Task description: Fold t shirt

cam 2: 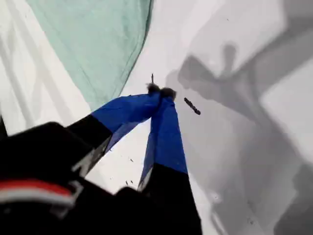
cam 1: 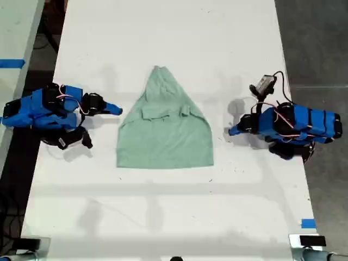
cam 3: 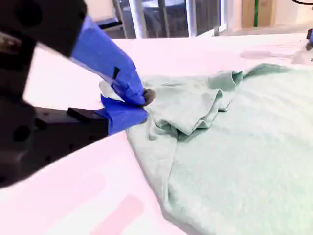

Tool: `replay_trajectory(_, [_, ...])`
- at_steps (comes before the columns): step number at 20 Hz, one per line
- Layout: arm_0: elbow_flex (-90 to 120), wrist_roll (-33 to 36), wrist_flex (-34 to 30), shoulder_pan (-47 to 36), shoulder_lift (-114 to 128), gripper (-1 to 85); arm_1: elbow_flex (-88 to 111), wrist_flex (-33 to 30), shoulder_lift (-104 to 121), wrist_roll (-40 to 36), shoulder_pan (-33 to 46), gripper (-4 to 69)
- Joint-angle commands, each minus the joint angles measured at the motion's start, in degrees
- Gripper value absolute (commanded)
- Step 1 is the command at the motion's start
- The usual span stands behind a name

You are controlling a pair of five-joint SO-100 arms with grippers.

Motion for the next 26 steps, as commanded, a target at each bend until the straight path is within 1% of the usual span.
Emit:
replay_trajectory(1, [0.1, -1.1, -0.5, 2.0, 0.6, -0.2, 0.3, -2.5, 0.4, 4.4, -1.9, -2.6])
replay_trajectory(3, [0.1, -1.1, -0.5, 2.0, 0.6, -0.2, -1.0, 1.1, 0.4, 6.4, -1.8, -2.2])
replay_trajectory(7, [0.1, -1.1, -0.5, 1.9, 0.6, -0.2, -2.5, 1.0, 0.1, 6.7, -0.9, -1.9])
replay_trajectory(9, [0.1, -1.1, -0.5, 1.8, 0.6, -0.2, -7.8, 0.9, -4.8, 4.3, -1.0, -1.9])
replay_trajectory(11, [0.1, -1.1, -0.5, 1.6, 0.6, -0.2, -17.7, -4.1, -22.6, 2.3, -1.8, -1.9])
replay_trajectory(13, [0.1, -1.1, -0.5, 1.6, 0.6, -0.2, -31.4, -8.2, -48.8, 2.5, -3.3, -2.2])
replay_trajectory(14, [0.1, -1.3, -0.4, 1.8, 0.6, -0.2, -38.2, -9.3, -60.6, 3.3, -4.0, -2.7])
replay_trajectory(15, [0.1, -1.3, -0.4, 1.8, 0.6, -0.2, -45.3, -9.1, -71.1, 3.6, -4.7, -3.1])
replay_trajectory(16, [0.1, -1.3, -0.4, 1.8, 0.6, -0.2, -51.0, -8.3, -79.8, 5.9, -4.9, -2.5])
replay_trajectory(18, [0.1, -1.3, -0.4, 1.9, 0.6, -0.2, -57.2, -9.1, -92.2, 9.1, -4.6, 10.0])
replay_trajectory(20, [0.0, -1.2, -0.4, 1.9, 0.6, -0.2, -60.7, -11.4, -99.6, 7.5, -4.1, 17.0])
replay_trajectory(21, [0.0, -1.1, -0.4, 1.8, 0.6, -0.2, -63.0, -10.3, -101.9, 7.6, -4.1, 19.8])
replay_trajectory(23, [0.0, -1.1, -0.4, 1.9, 0.6, -0.2, -65.5, -9.3, -103.7, 6.7, -4.2, 21.5])
replay_trajectory(26, [0.0, -1.1, -0.4, 1.8, 0.6, -0.2, -65.1, -9.5, -103.8, 6.4, -3.5, 20.4])
